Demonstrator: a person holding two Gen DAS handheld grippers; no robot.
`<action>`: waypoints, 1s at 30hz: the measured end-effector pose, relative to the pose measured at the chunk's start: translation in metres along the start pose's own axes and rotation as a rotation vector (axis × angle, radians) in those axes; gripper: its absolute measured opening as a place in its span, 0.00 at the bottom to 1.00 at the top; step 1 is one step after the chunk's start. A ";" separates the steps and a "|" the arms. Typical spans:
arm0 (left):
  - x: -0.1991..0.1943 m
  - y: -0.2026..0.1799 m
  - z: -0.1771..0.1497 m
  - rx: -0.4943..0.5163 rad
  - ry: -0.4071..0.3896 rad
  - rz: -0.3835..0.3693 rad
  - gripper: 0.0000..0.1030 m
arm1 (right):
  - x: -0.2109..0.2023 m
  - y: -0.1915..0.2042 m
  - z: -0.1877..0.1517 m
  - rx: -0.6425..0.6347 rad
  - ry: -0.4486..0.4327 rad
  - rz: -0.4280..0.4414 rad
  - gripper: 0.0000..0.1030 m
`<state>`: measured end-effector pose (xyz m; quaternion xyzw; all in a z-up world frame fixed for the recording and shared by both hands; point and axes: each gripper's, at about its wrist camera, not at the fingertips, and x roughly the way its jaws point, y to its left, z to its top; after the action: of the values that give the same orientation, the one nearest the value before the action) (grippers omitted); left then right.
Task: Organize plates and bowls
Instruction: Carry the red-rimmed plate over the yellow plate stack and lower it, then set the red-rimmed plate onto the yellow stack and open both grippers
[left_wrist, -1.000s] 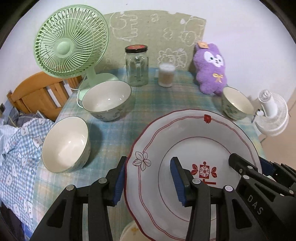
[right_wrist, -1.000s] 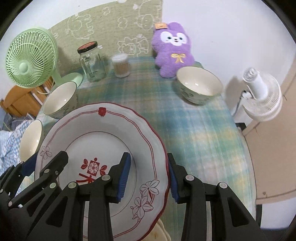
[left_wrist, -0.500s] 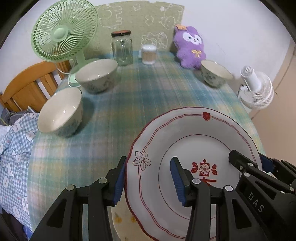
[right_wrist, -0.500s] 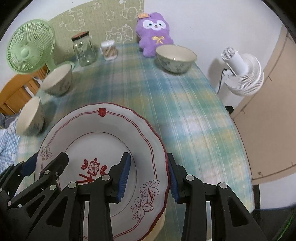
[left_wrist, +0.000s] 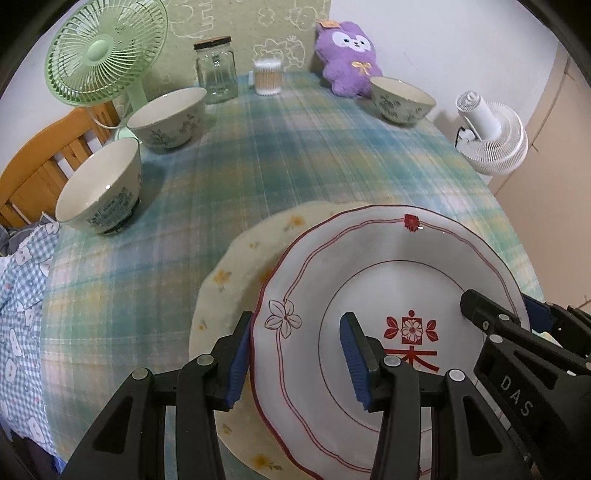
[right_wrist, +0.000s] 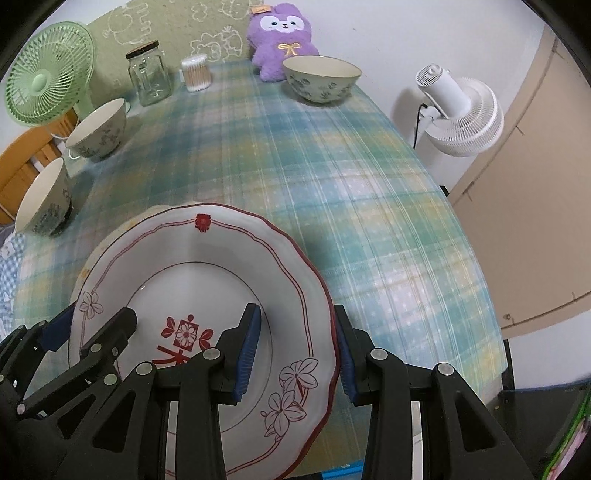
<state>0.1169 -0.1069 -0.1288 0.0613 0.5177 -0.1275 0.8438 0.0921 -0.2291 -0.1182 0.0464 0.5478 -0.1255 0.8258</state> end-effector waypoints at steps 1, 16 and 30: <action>0.001 0.000 -0.002 0.003 0.004 0.000 0.45 | 0.000 0.000 -0.002 0.000 0.000 0.001 0.41; 0.010 0.004 -0.007 -0.012 0.006 0.017 0.46 | 0.001 0.010 -0.004 -0.053 -0.025 -0.043 0.40; 0.006 0.001 -0.006 0.032 0.003 0.052 0.59 | 0.011 0.009 0.002 -0.045 0.001 0.000 0.40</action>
<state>0.1140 -0.1054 -0.1367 0.0884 0.5150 -0.1138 0.8450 0.0999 -0.2225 -0.1281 0.0278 0.5509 -0.1134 0.8264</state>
